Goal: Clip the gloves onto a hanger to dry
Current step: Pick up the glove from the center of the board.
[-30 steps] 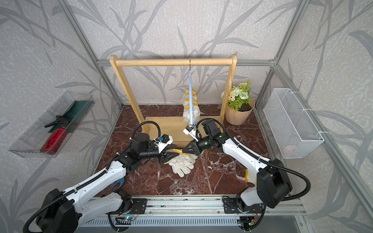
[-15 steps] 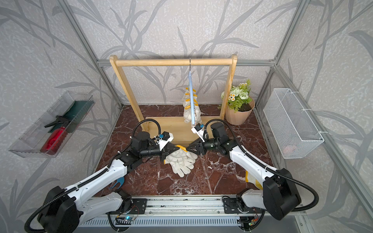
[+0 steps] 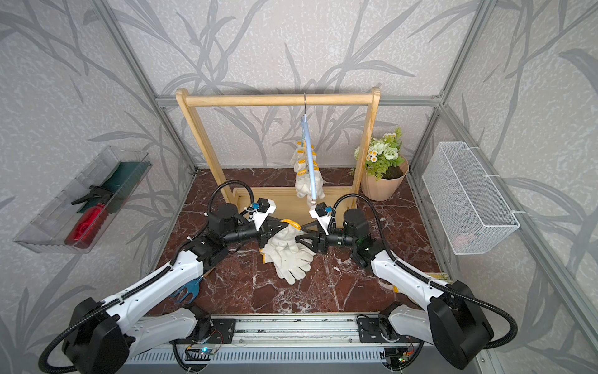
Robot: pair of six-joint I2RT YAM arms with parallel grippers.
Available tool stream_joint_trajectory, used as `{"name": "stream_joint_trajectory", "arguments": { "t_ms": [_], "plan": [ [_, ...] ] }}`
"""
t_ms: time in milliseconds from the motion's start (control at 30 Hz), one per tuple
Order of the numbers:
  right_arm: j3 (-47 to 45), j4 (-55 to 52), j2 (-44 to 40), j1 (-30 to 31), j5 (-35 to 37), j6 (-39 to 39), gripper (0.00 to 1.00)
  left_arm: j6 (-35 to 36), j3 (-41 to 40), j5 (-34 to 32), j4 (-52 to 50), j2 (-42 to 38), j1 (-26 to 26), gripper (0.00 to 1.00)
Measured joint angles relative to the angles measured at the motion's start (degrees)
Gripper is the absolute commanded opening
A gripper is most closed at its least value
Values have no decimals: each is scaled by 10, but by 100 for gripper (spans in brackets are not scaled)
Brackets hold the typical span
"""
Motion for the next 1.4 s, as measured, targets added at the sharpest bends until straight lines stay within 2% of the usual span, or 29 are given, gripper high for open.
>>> {"name": "stream_joint_trajectory", "arguments": {
  "t_ms": [167,300,600,900,1100,1400],
  "plan": [
    [0,10,0,7,26,-14,50,-5,1,4,-1,6,0,0],
    [0,16,0,7,38,-19,43,-5,1,14,-2,14,0,0],
    [10,49,6,7,42,-9,35,-5,2,27,-2,20,0,0],
    [11,62,22,8,39,-5,39,-12,2,33,-1,21,0,0],
    [11,62,23,8,41,-9,24,-14,9,36,0,22,0,0],
    [11,61,6,-5,44,-7,14,-14,10,38,0,22,0,0]
  ]
}}
